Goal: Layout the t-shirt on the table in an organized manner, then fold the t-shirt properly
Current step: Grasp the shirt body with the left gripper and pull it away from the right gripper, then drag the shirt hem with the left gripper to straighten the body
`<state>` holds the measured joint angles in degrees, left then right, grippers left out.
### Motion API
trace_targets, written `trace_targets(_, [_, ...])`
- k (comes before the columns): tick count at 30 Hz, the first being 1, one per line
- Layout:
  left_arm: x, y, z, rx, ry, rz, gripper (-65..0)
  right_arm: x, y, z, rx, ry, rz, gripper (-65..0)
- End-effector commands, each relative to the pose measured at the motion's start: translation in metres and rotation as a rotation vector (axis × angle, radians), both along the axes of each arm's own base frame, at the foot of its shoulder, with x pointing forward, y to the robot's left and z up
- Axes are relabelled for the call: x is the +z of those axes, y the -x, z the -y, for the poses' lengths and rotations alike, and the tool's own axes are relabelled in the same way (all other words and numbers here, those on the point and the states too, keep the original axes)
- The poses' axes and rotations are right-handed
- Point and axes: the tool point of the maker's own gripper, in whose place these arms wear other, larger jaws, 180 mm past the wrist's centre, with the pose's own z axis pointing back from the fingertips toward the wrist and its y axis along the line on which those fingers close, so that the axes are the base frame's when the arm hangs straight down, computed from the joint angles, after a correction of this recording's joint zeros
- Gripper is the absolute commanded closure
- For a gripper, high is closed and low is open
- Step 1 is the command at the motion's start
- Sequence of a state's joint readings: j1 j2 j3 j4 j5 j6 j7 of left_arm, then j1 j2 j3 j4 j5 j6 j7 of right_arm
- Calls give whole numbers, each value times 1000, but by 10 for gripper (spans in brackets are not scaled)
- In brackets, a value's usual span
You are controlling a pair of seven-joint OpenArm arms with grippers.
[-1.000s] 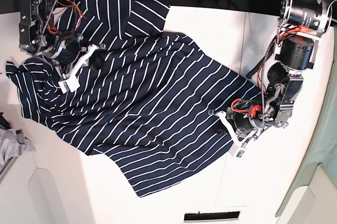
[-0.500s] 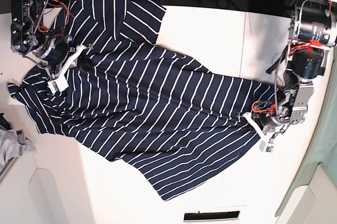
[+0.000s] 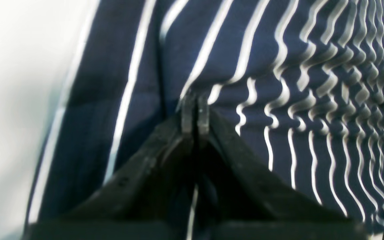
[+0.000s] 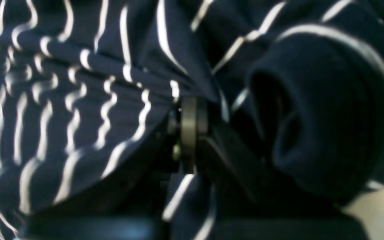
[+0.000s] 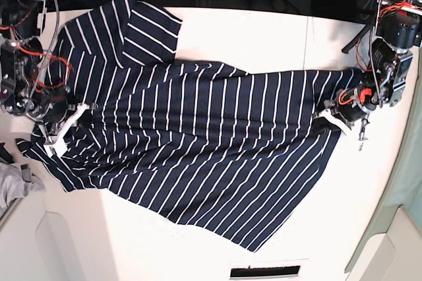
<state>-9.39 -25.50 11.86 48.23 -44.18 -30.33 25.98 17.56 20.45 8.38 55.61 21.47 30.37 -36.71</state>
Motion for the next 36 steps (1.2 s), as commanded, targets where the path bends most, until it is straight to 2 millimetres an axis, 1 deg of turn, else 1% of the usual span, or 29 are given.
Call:
trace_targets(1, [-50, 86, -8, -135, -163, -327, 0, 18, -22, 9, -24, -4, 54, 0])
trace_targets(3, [-43, 88, 8, -166, -132, -290, 0, 18, -30, 11, -40, -16, 44, 0])
trace_targets(5, [-27, 82, 29, -222, -80, -224, 0, 21, -36, 12, -46, -20, 49, 0])
trace_targets(7, [-8, 73, 46, -276, -66, -168, 0, 28, -41, 11, -47, -32, 71, 0])
trace_targets(10, [28, 55, 68, -367, -77, -70, 0, 43, -46, 8, -40, -72, 108, 0])
trace_targets(12, [57, 40, 79, -414, -92, 27, 0, 52, -44, 2, -26, -101, 113, 0])
trace_targets(13, [72, 32, 83, -430, -99, 78, 0, 54, -40, -3, -9, -111, 106, 0])
trace_targets(16, [110, -4, 80, -407, -160, 236, 0, 59, -23, -18, 45, -121, 101, 0])
trace_targets(20, [142, -60, 66, -316, -239, 402, 0, 55, 5, -21, 82, -77, 100, 0])
trace_targets(22, [146, -82, 61, -274, -249, 426, 0, 48, 24, -20, 81, -69, 78, 0])
trace_targets(25, [136, -110, 58, -214, -232, 405, 0, 36, 50, -12, 57, -65, 42, 0])
trace_targets(28, [127, -137, 67, -140, -164, 399, 0, 23, 73, -2, 14, -69, 0, 0])
trace_targets(30, [119, -153, 77, -105, -127, 380, 0, 16, 86, 5, -11, -69, -17, 0])
trace_targets(33, [100, -166, 96, -91, -118, 332, 0, 2, 103, 11, -26, -53, -67, 0])
trace_targets(36, [79, -168, 114, -96, -134, 275, 0, -12, 115, 16, -42, -51, -119, 0])
